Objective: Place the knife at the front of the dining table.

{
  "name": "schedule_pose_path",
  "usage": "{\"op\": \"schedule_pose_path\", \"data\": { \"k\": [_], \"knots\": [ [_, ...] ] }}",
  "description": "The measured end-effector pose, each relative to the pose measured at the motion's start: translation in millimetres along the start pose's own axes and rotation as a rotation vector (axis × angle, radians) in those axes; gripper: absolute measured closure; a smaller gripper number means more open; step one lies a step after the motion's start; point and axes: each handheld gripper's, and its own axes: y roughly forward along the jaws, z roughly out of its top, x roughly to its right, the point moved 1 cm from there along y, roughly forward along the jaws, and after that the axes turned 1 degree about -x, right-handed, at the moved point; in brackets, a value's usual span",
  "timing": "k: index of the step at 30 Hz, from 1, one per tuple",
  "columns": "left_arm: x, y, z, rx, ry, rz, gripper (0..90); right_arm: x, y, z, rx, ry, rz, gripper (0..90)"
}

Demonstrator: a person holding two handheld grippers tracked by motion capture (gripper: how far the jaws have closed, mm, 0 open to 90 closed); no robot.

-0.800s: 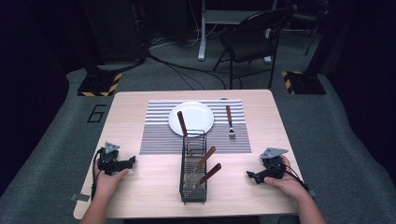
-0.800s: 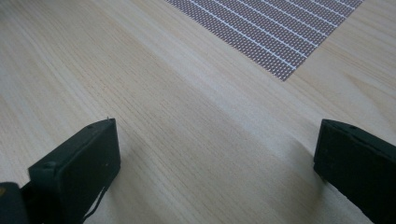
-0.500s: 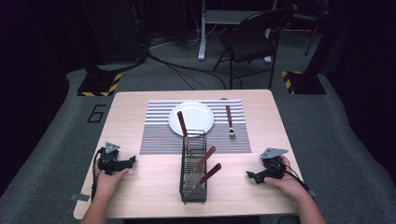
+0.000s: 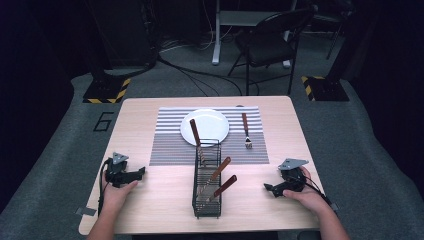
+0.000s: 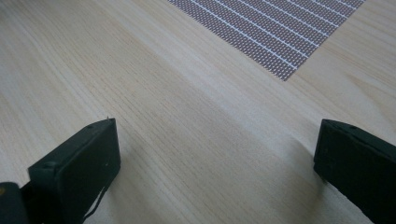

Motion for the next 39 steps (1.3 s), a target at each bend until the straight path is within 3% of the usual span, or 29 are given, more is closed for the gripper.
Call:
{"op": "schedule_pose_path", "data": {
  "k": [5, 9, 12, 16, 18, 30, 39],
  "knots": [
    [2.3, -2.0, 0.8, -0.016, -0.016, 0.007, 17.2, 0.0, 0.1, 0.0, 0.001, -0.001, 0.000, 0.0],
    [4.4, -7.1, 4.3, -0.039, -0.041, -0.018, 27.2, 0.2, 0.1, 0.0, 0.001, -0.006, -0.001, 0.0],
    [5.8, -11.6, 7.5, -0.025, -0.041, -0.022, 31.3, 0.2, 0.1, 0.0, 0.001, -0.006, -0.001, 0.0],
    [14.2, -28.4, 17.4, 0.022, -0.030, -0.036, 36.3, 0.2, 0.1, 0.0, 0.001, -0.006, -0.001, 0.0],
    [19.0, -33.9, 20.4, 0.002, -0.017, -0.044, 37.2, 0.2, 0.1, 0.0, 0.001, -0.006, -0.001, 0.0],
    [47.1, -50.9, 32.4, 0.015, 0.022, -0.128, 41.9, 0.2, 0.0, 0.0, 0.001, -0.007, -0.002, 0.0],
    [64.0, -53.3, 38.7, 0.020, 0.055, -0.178, 41.9, 0.0, 0.0, -0.1, 0.000, -0.006, -0.001, 0.0]
  ]
}}
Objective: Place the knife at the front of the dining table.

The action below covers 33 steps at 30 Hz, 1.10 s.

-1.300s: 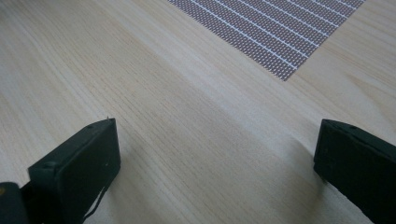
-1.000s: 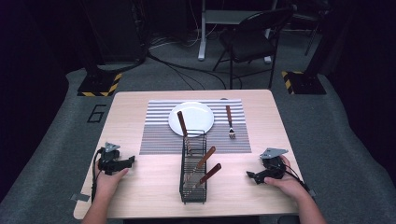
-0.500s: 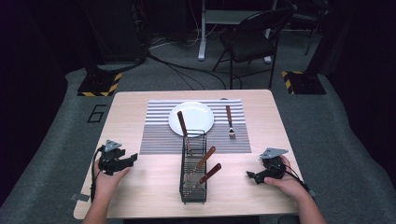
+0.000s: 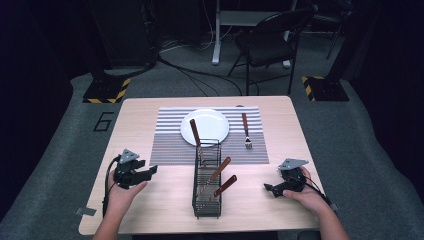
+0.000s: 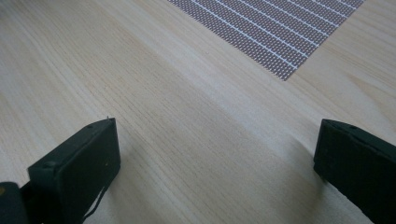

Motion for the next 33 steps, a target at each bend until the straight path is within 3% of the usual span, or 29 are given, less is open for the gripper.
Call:
{"op": "schedule_pose_path", "data": {
  "k": [20, 33],
  "knots": [
    [25.1, 6.3, 32.7, 0.011, 0.049, -0.059, 52.4, 0.0, 0.0, 0.0, 0.000, 0.000, -0.001, 0.0],
    [42.1, 6.5, 57.1, 0.025, 0.051, -0.138, 56.6, 0.0, 0.0, 0.0, 0.000, -0.001, 0.000, 0.0]
  ]
}}
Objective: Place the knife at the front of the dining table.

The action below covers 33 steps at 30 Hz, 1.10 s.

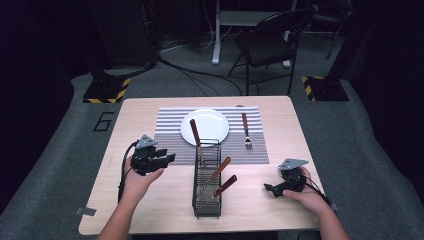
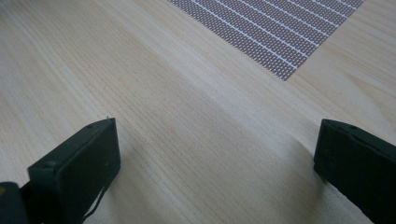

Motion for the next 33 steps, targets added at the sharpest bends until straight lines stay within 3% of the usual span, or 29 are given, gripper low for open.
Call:
{"op": "schedule_pose_path", "data": {
  "k": [9, 20, 33],
  "knots": [
    [14.8, 7.4, 18.6, 0.003, 0.039, -0.052, 59.2, 0.0, 0.0, 0.0, 0.000, 0.000, 0.000, 0.0],
    [25.6, 13.7, 37.7, 0.021, 0.039, -0.091, 60.5, 0.0, 0.0, 0.0, 0.000, 0.000, -0.001, 0.0],
    [33.0, 32.4, 48.7, 0.019, 0.048, -0.113, 62.6, 0.1, 0.0, 0.0, 0.000, 0.000, 0.000, 0.0]
  ]
}}
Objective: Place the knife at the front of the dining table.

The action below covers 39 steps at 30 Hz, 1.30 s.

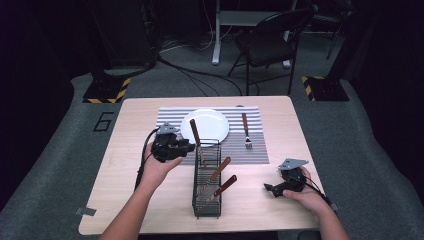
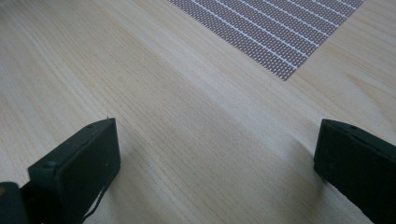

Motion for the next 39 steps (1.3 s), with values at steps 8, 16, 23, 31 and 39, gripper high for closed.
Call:
{"op": "schedule_pose_path", "data": {
  "k": [8, 16, 23, 31, 39],
  "knots": [
    [3.0, 8.2, 3.4, 0.001, -0.007, -0.006, 66.6, 0.0, 0.0, 0.0, 0.000, 0.000, 0.000, 0.0],
    [6.3, 15.5, 6.7, -0.005, 0.004, -0.009, 71.8, 0.0, 0.0, 0.0, 0.000, 0.000, 0.000, 0.0],
    [7.5, 21.0, 7.1, -0.004, 0.012, 0.001, 74.5, 0.0, 0.0, 0.0, 0.000, 0.001, 0.000, 0.0],
    [11.7, 18.0, 4.8, 0.024, 0.024, 0.018, 77.8, 0.0, 0.0, 0.0, 0.000, 0.000, 0.001, 0.0],
    [18.1, 15.4, 5.3, 0.026, 0.059, 0.022, 80.4, 0.0, 0.0, 0.0, 0.000, 0.000, 0.000, 0.0]
  ]
}}
